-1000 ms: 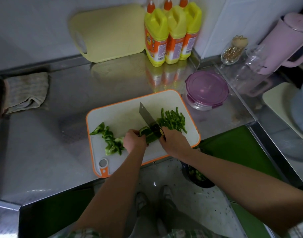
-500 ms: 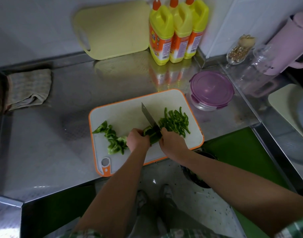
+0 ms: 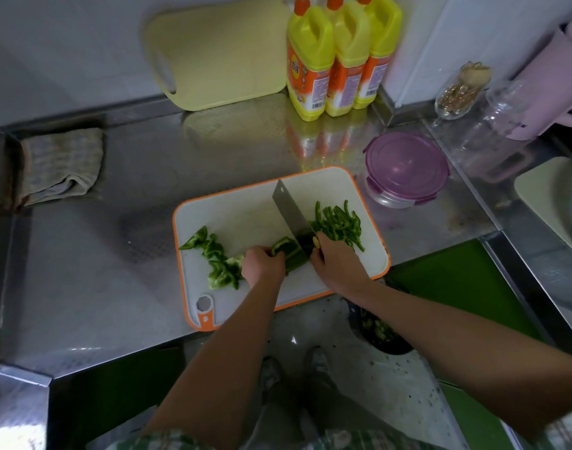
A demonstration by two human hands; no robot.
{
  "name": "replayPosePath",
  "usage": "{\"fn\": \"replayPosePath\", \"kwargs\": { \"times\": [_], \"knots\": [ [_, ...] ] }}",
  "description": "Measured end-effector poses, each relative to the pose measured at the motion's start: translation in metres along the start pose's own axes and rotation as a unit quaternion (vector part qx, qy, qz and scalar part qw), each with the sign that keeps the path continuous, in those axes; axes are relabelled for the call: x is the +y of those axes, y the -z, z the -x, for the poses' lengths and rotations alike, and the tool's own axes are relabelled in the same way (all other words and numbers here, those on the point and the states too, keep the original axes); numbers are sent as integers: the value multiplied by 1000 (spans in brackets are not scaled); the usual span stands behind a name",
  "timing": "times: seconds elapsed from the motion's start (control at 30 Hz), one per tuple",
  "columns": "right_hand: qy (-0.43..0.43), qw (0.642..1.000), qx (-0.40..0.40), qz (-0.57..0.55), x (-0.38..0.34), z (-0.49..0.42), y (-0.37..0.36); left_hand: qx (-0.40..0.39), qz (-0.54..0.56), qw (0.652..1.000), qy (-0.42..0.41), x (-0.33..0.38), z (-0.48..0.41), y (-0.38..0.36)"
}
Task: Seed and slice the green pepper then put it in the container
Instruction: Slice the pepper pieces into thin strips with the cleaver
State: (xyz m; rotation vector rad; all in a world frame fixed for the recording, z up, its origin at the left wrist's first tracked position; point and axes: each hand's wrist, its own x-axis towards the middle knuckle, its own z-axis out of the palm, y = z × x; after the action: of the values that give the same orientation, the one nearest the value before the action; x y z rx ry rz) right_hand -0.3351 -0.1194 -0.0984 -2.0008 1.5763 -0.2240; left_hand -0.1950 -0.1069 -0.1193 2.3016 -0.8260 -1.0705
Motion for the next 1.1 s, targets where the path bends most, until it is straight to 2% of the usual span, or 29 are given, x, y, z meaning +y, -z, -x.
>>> {"fn": "replayPosePath", "kwargs": {
  "times": [0.5,0.87,1.1],
  "knots": [
    [-18,996,-62,65,-6,-4,-5,-1,-42,999,-11,7,-6,0],
    [3,997,-15,72,-9,-17,-15,-17,-45,998,-34,-2,-8,5],
    [8,1000,23,9,-3,-17,-1,-7,-50,999,-5,2,-9,3]
  ]
}}
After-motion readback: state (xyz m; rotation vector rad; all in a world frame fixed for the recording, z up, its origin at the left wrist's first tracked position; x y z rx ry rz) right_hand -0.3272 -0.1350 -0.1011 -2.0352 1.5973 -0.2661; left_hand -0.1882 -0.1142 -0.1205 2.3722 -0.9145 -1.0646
